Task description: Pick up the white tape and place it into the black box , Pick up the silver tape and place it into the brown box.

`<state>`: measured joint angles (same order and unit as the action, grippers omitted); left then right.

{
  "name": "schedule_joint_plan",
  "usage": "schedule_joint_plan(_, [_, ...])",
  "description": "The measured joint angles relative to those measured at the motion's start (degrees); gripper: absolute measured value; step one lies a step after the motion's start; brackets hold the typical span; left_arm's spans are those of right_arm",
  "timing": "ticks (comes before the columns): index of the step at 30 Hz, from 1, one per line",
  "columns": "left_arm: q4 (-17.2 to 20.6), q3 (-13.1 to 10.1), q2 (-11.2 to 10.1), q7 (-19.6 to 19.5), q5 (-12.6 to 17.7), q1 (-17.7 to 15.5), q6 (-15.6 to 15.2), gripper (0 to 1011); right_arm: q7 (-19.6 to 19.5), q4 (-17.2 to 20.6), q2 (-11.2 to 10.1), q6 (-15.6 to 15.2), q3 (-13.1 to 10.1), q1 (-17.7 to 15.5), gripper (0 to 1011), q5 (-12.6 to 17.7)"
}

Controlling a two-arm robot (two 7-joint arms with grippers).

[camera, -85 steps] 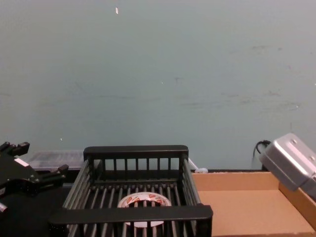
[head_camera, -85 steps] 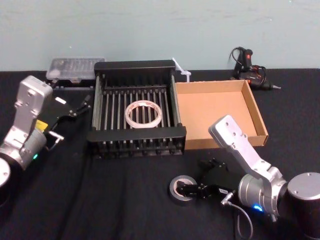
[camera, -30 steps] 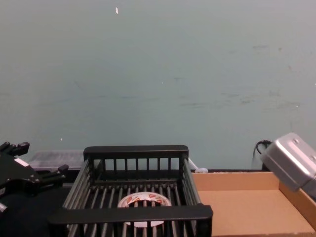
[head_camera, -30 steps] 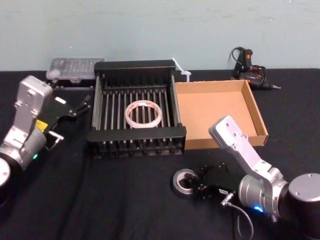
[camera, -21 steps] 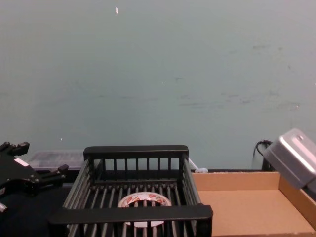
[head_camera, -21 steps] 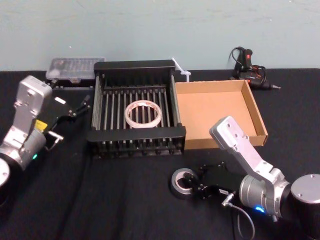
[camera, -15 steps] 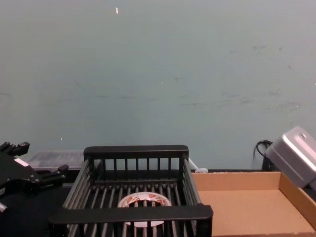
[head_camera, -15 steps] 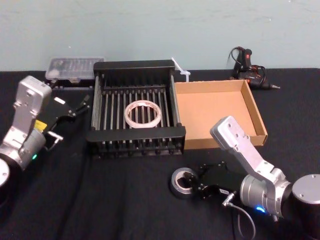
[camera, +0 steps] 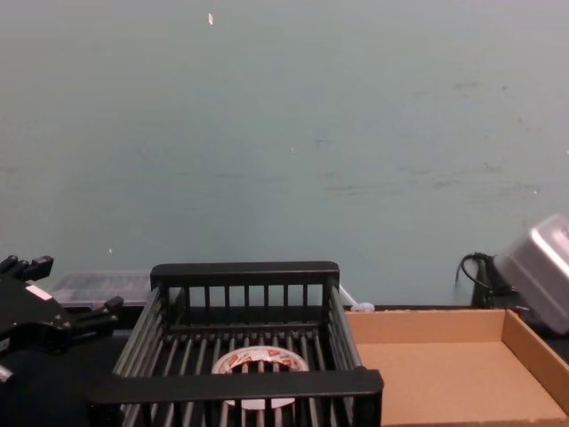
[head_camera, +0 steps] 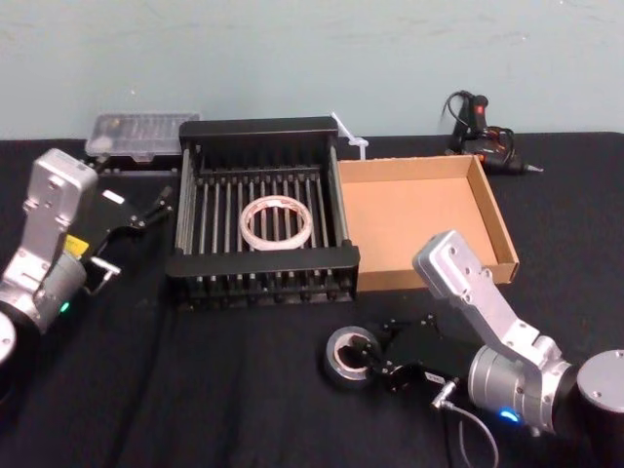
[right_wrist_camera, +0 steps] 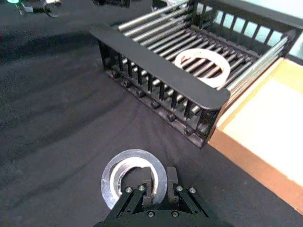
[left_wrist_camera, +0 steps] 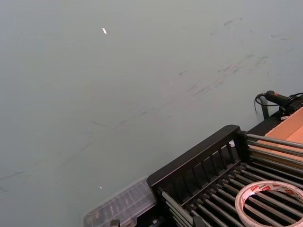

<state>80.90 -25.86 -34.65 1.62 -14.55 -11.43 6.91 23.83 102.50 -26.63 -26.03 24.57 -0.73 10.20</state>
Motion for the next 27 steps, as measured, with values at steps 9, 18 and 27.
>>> schedule_joint_plan(9, [0.0,0.0,0.0,0.0,0.0,0.0,0.0,1001,-0.5,1.7,-0.3,1.9,-1.2,-1.7,201,1.9])
schedule_joint_plan(18, [0.0,0.0,0.0,0.0,0.0,0.0,0.0,1001,-1.8,3.8,-0.8,5.0,-3.0,-4.2,201,4.4])
schedule_joint_plan(27, [0.0,0.0,0.0,0.0,0.0,0.0,0.0,1002,-2.6,5.5,-1.3,8.3,-4.3,-6.4,201,6.3])
